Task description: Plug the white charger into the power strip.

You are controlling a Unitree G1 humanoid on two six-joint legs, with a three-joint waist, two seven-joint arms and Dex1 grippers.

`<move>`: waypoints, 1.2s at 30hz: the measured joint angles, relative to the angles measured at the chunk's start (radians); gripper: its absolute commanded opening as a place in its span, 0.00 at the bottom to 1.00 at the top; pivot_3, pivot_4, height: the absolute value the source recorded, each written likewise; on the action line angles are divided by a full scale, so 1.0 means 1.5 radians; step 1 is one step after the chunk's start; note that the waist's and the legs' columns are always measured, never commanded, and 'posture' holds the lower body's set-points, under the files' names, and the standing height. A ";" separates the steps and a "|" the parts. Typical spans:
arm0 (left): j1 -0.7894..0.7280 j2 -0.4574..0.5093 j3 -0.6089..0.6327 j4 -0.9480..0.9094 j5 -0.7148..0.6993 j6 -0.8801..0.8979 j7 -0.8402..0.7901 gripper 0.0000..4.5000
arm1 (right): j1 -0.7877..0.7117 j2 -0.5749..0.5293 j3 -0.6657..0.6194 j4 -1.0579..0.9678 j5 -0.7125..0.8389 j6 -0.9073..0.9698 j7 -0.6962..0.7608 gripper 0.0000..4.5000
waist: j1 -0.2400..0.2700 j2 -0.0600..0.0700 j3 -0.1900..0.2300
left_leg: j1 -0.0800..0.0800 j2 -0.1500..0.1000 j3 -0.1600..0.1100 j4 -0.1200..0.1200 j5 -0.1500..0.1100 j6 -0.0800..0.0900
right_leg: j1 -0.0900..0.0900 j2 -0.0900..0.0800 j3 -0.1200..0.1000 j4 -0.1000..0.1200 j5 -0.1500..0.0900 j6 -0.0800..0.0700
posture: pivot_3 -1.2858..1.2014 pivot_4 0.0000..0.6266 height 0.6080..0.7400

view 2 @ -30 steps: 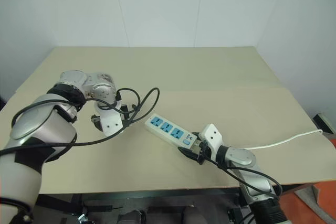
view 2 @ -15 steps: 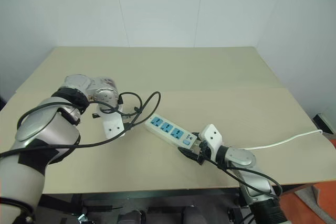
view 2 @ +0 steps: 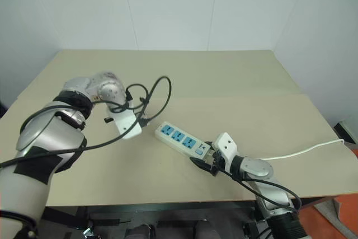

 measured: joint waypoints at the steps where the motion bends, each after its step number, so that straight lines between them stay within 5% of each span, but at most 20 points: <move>1: -0.009 0.002 0.024 0.000 -0.036 0.018 -0.024 0.23 | -0.011 -0.004 0.003 0.013 0.000 -0.006 0.012 0.76 | -0.001 0.000 0.000 | 0.000 0.000 0.000 0.000 0.000 0.000 | 0.000 0.000 0.000 0.000 0.000 0.000 | 0.52 0.24 1.00; 5: -0.044 0.027 0.069 -0.040 -0.234 0.146 -0.063 0.23 | -0.085 -0.011 0.027 0.103 -0.007 -0.055 0.082 0.76 | -0.009 0.000 0.000 | 0.001 0.000 0.000 0.000 0.000 0.000 | 0.000 0.000 0.001 0.002 0.000 0.000 | 0.52 0.24 1.00; 10: 0.054 0.085 0.101 -0.247 -0.644 0.533 -0.066 0.23 | -0.196 0.003 0.053 0.261 -0.016 -0.129 0.173 0.76 | -0.023 0.001 0.001 | 0.002 0.000 -0.001 0.000 0.000 0.000 | 0.000 0.000 0.000 0.004 -0.001 0.000 | 0.52 0.24 1.00; 14: 0.134 0.097 0.173 -0.325 -0.791 0.744 -0.067 0.23 | -0.262 0.023 0.065 0.365 -0.030 -0.186 0.227 0.76 | -0.028 0.001 0.001 | 0.002 0.000 -0.001 0.000 0.000 0.000 | -0.001 0.001 0.000 0.005 -0.001 0.000 | 0.52 0.24 1.00; 22: 0.370 0.088 0.222 -0.437 -0.779 0.869 -0.066 0.23 | -0.308 0.062 0.067 0.465 -0.055 -0.261 0.271 0.76 | -0.032 0.001 0.000 | 0.004 0.001 -0.002 0.000 0.000 0.000 | 0.001 0.001 -0.001 0.006 0.000 -0.002 | 0.52 0.24 1.00; 36: 0.342 0.003 0.290 -0.385 -0.735 0.841 -0.066 0.23 | -0.304 0.084 0.065 0.464 -0.072 -0.271 0.275 0.76 | -0.031 0.001 0.000 | 0.009 0.001 -0.002 -0.001 0.000 0.000 | 0.006 0.002 -0.001 0.004 -0.001 -0.001 | 0.52 0.24 1.00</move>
